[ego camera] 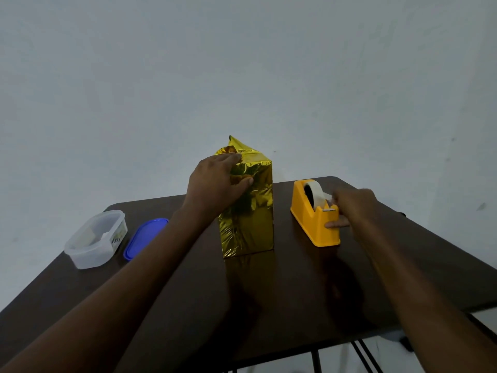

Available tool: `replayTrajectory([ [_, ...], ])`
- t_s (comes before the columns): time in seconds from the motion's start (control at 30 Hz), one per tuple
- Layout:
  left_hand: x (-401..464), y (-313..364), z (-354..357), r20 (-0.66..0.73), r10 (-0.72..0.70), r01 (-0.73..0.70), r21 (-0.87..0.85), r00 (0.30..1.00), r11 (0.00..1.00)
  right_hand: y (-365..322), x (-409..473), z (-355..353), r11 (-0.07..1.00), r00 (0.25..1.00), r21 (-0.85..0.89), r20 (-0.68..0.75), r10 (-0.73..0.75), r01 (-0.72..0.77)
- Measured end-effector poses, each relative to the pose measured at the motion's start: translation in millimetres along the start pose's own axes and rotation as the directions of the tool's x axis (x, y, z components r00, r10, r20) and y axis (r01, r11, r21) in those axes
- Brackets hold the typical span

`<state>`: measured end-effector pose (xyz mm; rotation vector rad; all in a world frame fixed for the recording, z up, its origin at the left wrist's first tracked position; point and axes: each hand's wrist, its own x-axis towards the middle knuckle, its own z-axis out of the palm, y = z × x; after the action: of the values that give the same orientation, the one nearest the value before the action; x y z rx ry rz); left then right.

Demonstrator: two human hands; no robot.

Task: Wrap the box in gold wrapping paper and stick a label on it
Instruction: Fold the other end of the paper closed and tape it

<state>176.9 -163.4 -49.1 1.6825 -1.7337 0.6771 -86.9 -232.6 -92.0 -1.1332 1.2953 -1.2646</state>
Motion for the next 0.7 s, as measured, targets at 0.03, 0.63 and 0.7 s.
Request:
replayTrajectory([
  [0.03,0,0,0,-0.001,-0.002,0.002,-0.004,1.000,1.000,6,-2,1,1.000,1.000,0.015,-0.014,-0.015,0.015],
  [0.63,-2,3,-4,-0.003,0.007,-0.007,-0.006,1.000,1.000,72,-1,13,0.987,0.950,-0.086,-0.271,-0.155,0.136],
  [0.7,-3,4,-4,-0.003,0.006,-0.007,-0.008,1.000,1.000,75,-2,17,0.990,0.946,-0.057,-0.294,-0.140,0.129],
])
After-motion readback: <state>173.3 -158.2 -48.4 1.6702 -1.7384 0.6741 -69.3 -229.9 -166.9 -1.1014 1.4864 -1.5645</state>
